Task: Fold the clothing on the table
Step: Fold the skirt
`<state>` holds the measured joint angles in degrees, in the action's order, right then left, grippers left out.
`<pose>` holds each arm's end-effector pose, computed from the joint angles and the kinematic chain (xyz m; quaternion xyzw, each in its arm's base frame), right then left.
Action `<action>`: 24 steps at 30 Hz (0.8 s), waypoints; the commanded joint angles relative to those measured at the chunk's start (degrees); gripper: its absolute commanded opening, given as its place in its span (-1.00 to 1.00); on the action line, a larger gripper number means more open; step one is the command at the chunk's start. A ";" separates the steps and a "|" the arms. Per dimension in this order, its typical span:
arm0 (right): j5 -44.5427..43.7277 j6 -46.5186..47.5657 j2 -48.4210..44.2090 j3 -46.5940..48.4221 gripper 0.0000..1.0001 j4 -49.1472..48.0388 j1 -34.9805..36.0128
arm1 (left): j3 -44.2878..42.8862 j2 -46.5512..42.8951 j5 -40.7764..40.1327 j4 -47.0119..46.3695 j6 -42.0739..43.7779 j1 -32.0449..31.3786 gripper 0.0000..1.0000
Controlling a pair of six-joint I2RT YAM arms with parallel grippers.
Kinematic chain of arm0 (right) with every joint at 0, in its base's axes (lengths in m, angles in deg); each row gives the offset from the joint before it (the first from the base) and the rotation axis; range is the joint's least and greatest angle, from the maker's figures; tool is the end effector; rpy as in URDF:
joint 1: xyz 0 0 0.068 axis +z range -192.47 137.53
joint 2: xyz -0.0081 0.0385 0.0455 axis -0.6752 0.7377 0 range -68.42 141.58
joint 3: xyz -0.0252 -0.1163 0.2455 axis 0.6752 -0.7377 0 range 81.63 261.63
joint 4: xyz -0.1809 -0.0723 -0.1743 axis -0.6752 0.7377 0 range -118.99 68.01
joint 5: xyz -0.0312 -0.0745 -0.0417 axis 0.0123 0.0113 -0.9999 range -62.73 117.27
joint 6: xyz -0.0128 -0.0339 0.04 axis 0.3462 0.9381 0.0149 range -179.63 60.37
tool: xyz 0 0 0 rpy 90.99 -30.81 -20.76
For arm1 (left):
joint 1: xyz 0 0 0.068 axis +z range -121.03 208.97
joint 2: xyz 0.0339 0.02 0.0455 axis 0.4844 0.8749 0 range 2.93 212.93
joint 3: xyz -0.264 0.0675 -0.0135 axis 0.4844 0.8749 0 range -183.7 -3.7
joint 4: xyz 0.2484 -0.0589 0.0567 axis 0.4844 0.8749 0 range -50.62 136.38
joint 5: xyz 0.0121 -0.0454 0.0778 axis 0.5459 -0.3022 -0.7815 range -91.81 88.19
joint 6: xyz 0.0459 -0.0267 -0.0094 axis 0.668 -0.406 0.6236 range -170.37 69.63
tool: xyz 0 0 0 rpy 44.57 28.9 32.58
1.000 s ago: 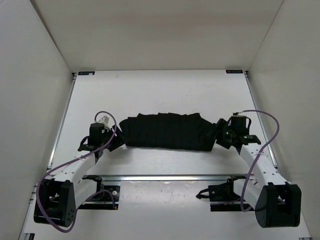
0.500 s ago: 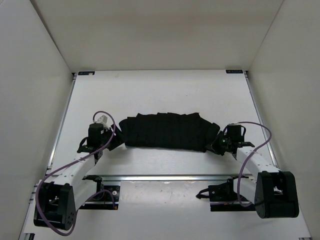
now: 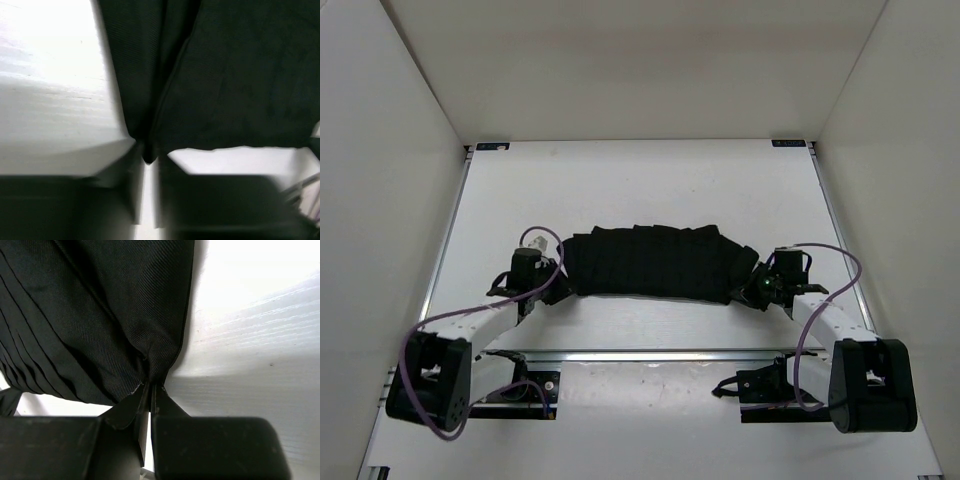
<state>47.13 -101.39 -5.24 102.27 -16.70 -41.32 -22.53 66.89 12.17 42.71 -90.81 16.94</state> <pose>0.1836 0.0158 0.1398 0.2771 0.8987 0.2618 0.2168 0.1855 -0.0483 0.1381 -0.1859 0.9103 -0.2576 0.2654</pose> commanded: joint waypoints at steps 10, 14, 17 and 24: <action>-8.77 24.78 2.19 24.59 -1.00 22.49 -6.33 | -10.70 23.13 0.26 -20.81 -6.48 -17.75 -1.00; -5.98 30.68 11.06 42.06 -0.99 33.30 -1.61 | -9.74 28.75 0.52 -27.57 -10.26 -18.47 -1.00; -6.23 29.02 15.38 47.73 -1.00 32.54 7.71 | -8.68 29.55 0.35 -29.70 -10.27 -16.98 -1.00; -7.47 21.73 22.07 47.20 -1.00 18.05 29.33 | -6.14 28.67 -1.05 -34.09 -10.53 -16.53 -1.00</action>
<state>39.79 -76.67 15.15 149.42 6.89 -16.82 -30.22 96.18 13.37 11.19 -101.22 -0.04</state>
